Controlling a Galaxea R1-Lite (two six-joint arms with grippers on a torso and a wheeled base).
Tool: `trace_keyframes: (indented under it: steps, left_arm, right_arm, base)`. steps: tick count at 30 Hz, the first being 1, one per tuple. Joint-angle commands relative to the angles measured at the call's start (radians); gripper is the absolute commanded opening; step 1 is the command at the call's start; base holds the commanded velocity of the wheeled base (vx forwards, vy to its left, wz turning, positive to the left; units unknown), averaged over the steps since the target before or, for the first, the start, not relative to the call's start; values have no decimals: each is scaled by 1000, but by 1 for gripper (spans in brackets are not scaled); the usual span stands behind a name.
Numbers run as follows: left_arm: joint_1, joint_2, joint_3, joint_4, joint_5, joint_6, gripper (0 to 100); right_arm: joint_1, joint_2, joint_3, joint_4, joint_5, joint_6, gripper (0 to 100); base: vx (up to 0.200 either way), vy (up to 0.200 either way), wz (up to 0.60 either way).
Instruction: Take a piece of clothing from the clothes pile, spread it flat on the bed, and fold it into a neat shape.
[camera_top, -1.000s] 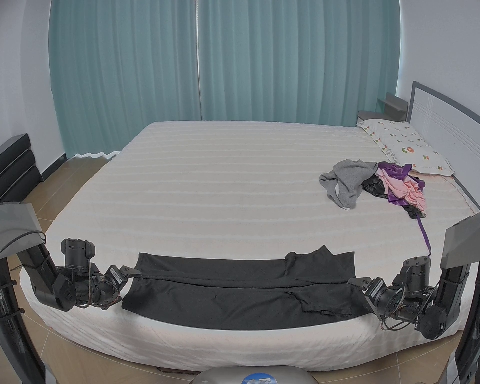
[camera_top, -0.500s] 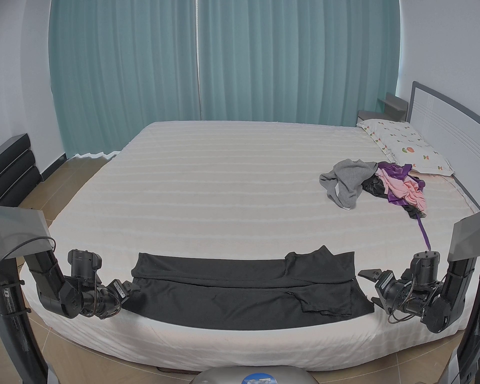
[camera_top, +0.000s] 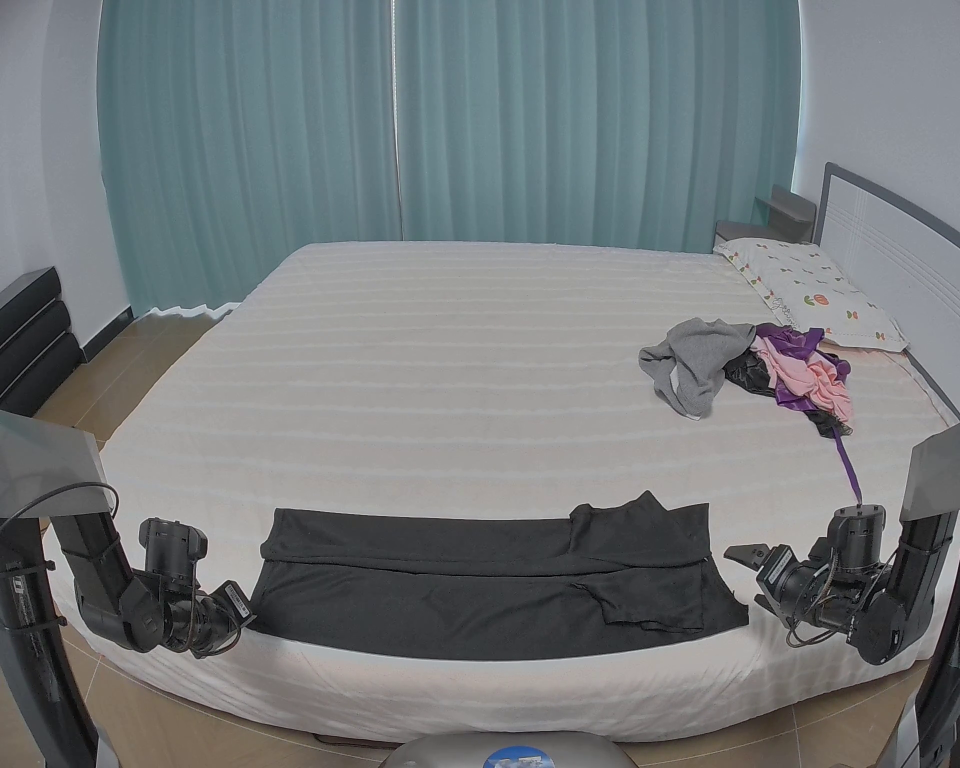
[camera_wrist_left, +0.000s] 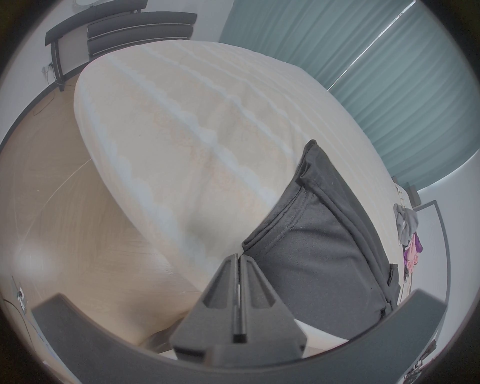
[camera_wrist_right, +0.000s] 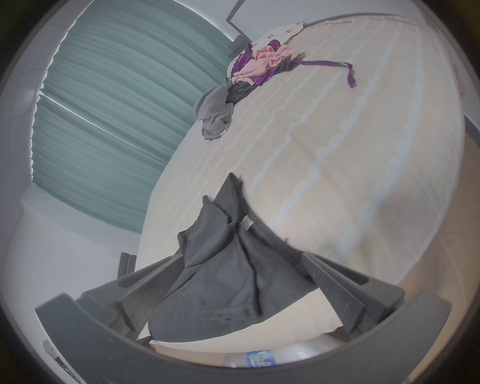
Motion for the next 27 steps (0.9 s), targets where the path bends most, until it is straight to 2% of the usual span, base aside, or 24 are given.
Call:
trace_keyframes:
  steps: [1,5,8,15,26,27]
  left_arm:
    - [1,-21,35,0,12,0,0]
    - [1,-16,30,0,29,-2,0]
    - [6,-13,27,-1,32,0,0]
    - [9,-13,33,0,32,0,0]
    - [9,-11,27,0,30,-3,0]
    - [9,-11,26,0,30,-3,0]
  right_arm:
    - [-49,8,20,3,2,-37,100]
    - [-48,19,37,6,4,-68,100]
    - [-42,40,64,3,4,-123,100]
    - [-42,71,74,3,1,-154,100]
    - [-14,140,23,-11,7,-128,100]
    - [-14,147,15,-12,7,-125,0]
  base:
    - [0,0,0]
    - [0,0,0]
    - [0,0,0]
    - [0,0,0]
    - [0,0,0]
    - [0,0,0]
